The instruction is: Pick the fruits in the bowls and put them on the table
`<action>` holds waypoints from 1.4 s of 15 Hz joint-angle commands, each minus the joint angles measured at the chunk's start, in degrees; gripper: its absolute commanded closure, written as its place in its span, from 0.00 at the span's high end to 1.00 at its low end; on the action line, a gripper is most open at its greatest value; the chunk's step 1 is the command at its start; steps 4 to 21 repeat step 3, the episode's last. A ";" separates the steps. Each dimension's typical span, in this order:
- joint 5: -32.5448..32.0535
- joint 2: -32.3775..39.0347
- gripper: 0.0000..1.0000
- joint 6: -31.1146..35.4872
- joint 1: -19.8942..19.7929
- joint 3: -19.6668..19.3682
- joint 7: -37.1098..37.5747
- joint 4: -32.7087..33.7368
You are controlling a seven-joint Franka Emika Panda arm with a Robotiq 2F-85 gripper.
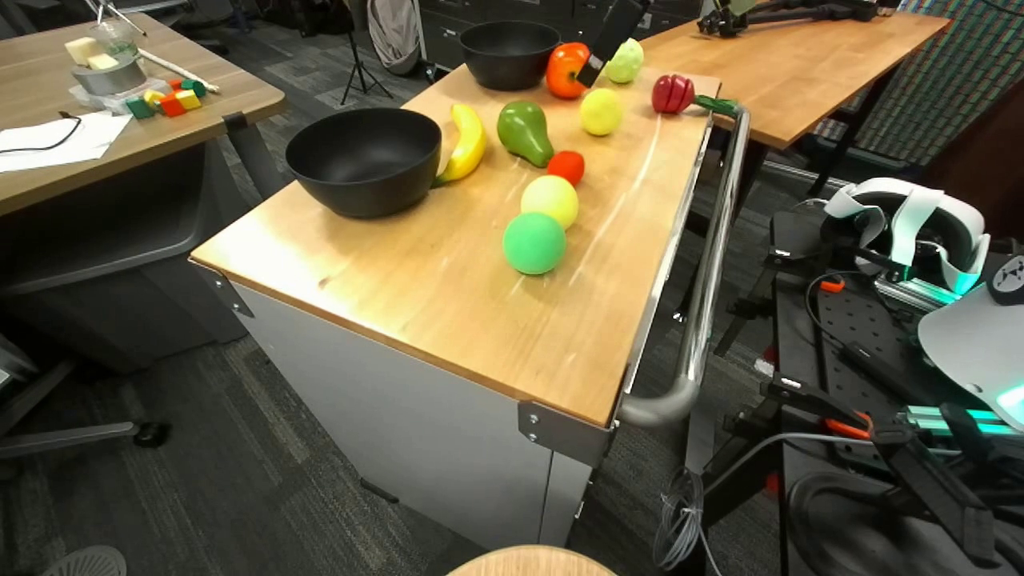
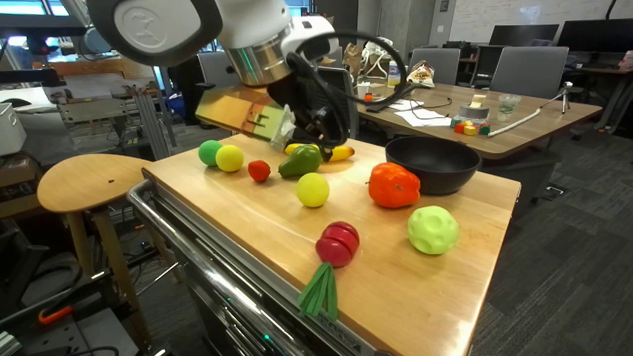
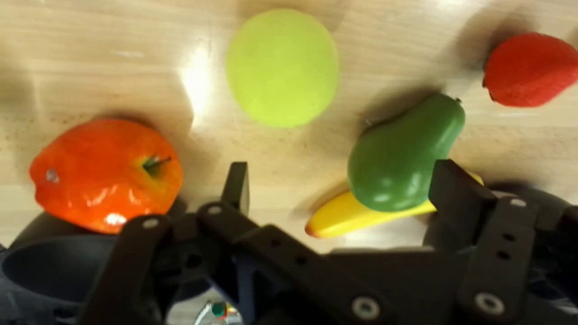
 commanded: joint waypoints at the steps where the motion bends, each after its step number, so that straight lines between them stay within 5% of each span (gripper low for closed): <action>1: -0.43 -2.54 1.00 -0.94 0.01 0.23 0.46 -0.55; 21: -0.55 -5.03 1.00 -2.07 0.00 0.22 0.66 -1.22</action>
